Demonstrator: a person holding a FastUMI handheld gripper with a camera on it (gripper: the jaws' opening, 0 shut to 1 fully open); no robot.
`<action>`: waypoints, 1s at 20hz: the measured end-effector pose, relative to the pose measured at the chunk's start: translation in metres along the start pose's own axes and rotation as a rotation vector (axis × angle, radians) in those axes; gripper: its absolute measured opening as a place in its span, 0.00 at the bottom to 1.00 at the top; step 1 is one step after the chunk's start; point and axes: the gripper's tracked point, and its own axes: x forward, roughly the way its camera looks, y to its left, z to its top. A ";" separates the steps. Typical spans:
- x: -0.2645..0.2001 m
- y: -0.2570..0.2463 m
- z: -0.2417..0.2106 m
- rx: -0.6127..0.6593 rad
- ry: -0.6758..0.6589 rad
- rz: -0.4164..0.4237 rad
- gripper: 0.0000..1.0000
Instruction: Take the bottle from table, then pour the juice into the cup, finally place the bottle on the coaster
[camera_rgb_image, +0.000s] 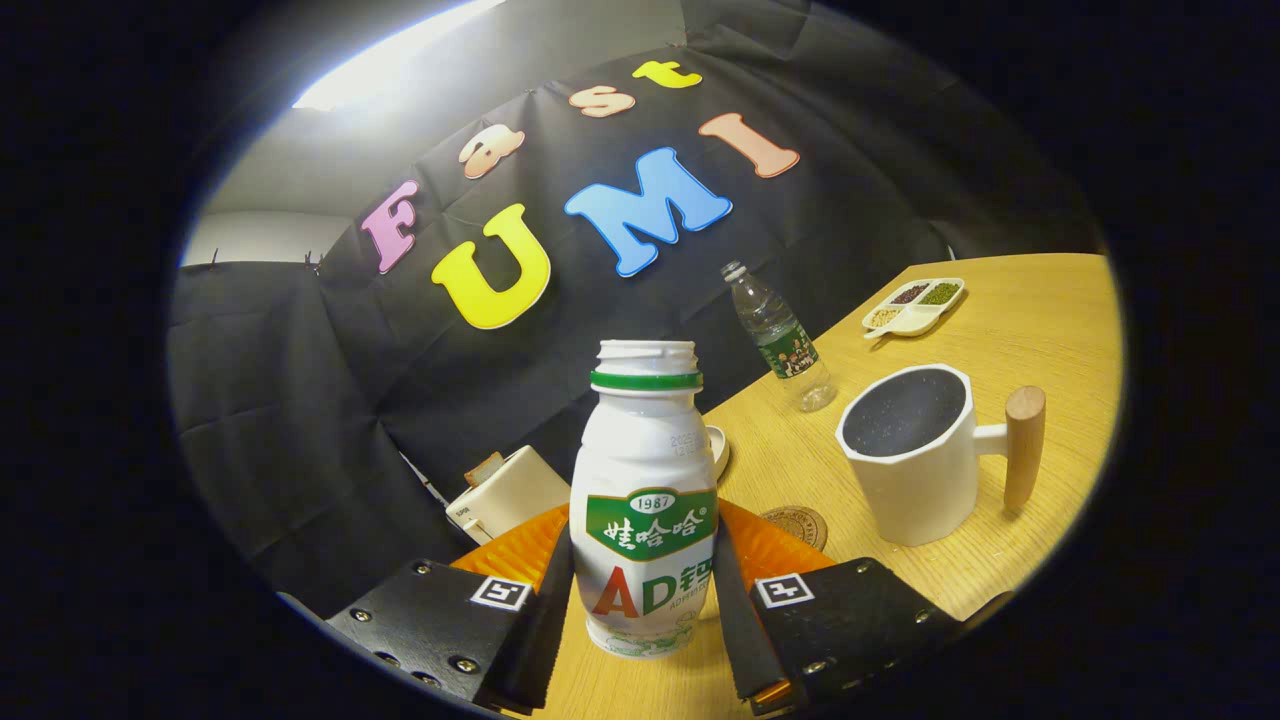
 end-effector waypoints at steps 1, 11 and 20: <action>0.001 0.001 -0.001 0.006 0.007 0.006 0.67; -0.001 -0.008 0.001 0.256 0.002 0.040 0.66; 0.002 -0.010 0.005 0.398 -0.017 0.081 0.66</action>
